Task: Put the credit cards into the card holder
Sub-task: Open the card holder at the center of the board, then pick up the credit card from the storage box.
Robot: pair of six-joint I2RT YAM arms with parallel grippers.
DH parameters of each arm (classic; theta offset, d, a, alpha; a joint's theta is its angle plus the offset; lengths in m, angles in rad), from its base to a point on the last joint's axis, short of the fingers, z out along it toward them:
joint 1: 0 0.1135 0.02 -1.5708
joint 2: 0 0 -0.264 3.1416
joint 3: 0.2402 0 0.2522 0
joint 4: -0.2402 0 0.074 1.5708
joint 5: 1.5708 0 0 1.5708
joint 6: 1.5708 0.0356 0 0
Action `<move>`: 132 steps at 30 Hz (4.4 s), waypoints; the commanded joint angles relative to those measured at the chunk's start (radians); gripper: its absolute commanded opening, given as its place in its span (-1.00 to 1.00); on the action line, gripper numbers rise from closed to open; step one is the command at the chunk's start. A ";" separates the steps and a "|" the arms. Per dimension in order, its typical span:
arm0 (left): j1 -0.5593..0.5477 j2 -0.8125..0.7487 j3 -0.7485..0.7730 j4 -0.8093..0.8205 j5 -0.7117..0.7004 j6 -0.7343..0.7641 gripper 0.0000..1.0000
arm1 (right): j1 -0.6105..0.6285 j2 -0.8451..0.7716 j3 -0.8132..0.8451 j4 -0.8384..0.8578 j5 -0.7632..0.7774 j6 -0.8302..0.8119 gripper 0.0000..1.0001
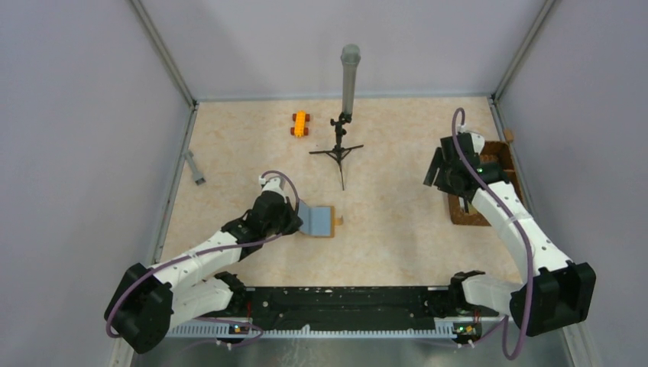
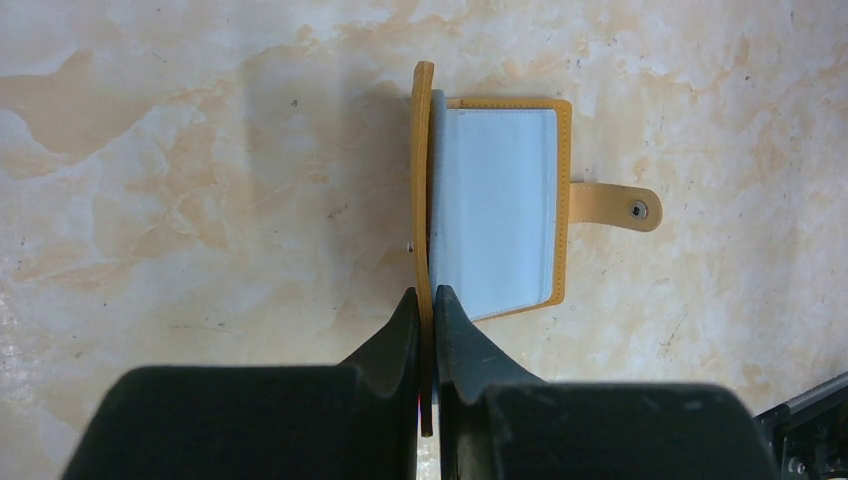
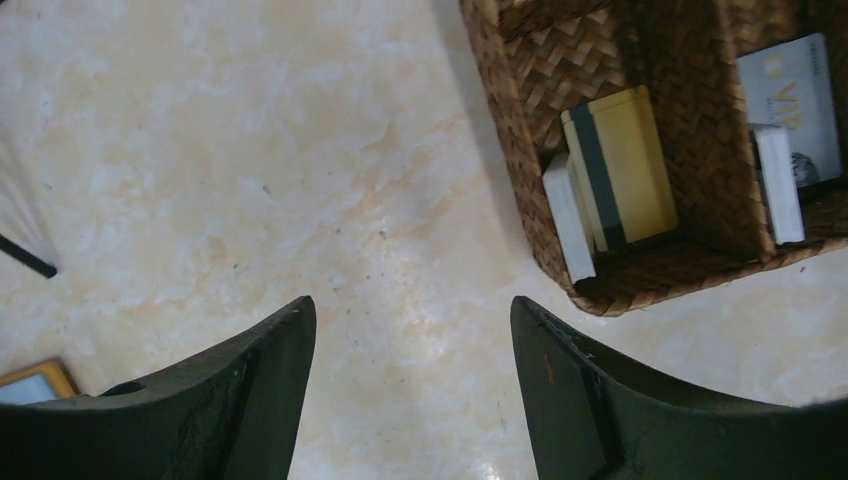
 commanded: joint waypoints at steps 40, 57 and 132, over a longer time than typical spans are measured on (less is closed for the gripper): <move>0.016 0.003 -0.022 0.097 0.052 -0.004 -0.90 | -0.349 0.120 -0.125 0.205 -0.273 -0.212 0.41; 0.019 0.026 -0.016 0.108 0.061 -0.009 -0.92 | -0.349 0.082 -0.110 0.170 -0.300 -0.212 0.28; 0.022 0.097 0.006 0.110 0.126 -0.005 -0.93 | -0.349 0.053 -0.066 0.105 -0.202 -0.212 -1.00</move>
